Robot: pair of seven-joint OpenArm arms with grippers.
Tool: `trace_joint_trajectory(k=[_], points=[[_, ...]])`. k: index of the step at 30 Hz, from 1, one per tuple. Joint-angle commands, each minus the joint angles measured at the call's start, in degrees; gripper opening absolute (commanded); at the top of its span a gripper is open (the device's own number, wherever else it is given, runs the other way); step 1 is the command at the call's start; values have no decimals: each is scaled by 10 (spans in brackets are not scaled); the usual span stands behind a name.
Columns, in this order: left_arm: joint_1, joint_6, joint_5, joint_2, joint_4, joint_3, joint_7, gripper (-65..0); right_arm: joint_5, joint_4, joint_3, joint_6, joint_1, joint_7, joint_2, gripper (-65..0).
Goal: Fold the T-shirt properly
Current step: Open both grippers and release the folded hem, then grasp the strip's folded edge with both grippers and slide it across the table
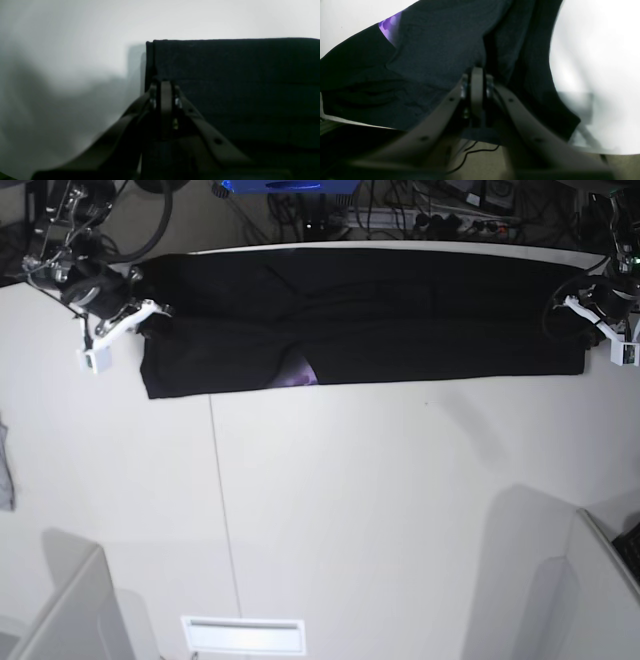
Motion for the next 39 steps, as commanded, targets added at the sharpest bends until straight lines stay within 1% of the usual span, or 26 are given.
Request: trace_joint_trajectory(k=[1,2,3,4,5,6,8,9,10,12,14,15,17,19,20,21,22,23,24,25,26,28,31,34,36,39], points=[[2,3,0,-11,7,-8,-11,-596,8,10,2,-8,-5,6,6,-491],[2,3,0,-11,7,-9,-11,-550,8,10,2,-17,-6,7,6,-426],[2,3,0,-11,7,-9,-11,-494,8,10,2,-25,-7,12,6,-384],[2,3,0,-11,7,-9,-11,-444,8,10,2,-31,-9,22,6,-371],[2,3,0,-11,7,-9,-11,-397,8,10,2,-36,-12,31,6,-374],[2,3,0,-11,7,-9,-11,-334,8,10,2,-40,-17,41,8,-380],[2,3,0,-11,7,-9,-11,-224,8,10,0,-42,-21,59,20,-386],[2,3,0,-11,8,-10,-11,-168,8,10,-1,-42,-21,66,20,-386],[1,3,-2,-11,8,-10,-11,-128,8,10,-1,-42,-21,70,22,-386],[-2,3,-4,-10,10,-11,-11,-79,8,10,-1,-41,-21,77,22,-386],[-3,3,-5,-2,24,-33,-11,-71,8,11,-3,-39,-21,89,22,-386],[-4,3,-6,12,33,-41,-11,-71,8,11,-4,-37,-21,94,22,-386],[-6,3,-6,42,61,-62,-12,-71,8,17,-21,-18,-21,108,24,-387],[-13,3,-6,66,79,-74,-12,-77,8,18,-49,4,-21,123,36,-401],[-18,3,-5,76,81,-75,-12,-104,8,17,-71,10,-21,132,43,-434],[-22,3,-5,82,80,-75,-12,-151,7,14,-86,10,-19,140,50,-476],[-27,3,-1,87,79,-74,-12,-222,3,13,-102,8,-19,151,58,-534],[-33,3,-1,94,71,-74,-12,-329,-9,10,-120,6,-18,162,63,-609],[-38,3,-1,100,60,-74,-12,-436,-28,10,-134,5,-18,171,64,-650],[-45,3,-1,104,48,-74,-12,-573,-56,10,-146,5,-18,177,63,-650],[-50,3,0,105,35,-74,-12,-650,-82,10,-156,5,-18,182,61,-650],[-56,3,0,105,7,-74,-12,-650,-149,10,-169,5,-18,184,39,-650],[-62,3,0,105,-27,-74,-13,-650,-242,9,-171,6,-18,184,6,-650],[-71,3,0,105,-63,-73,-14,-650,-310,-8,-171,8,-3,185,-23,-650],[-85,3,0,105,-94,-61,-14,-650,-333,-30,-171,9,8,185,-30,-650],[-103,3,0,102,-140,-30,-15,-650,-335,-67,-171,9,28,186,-30,-650]])
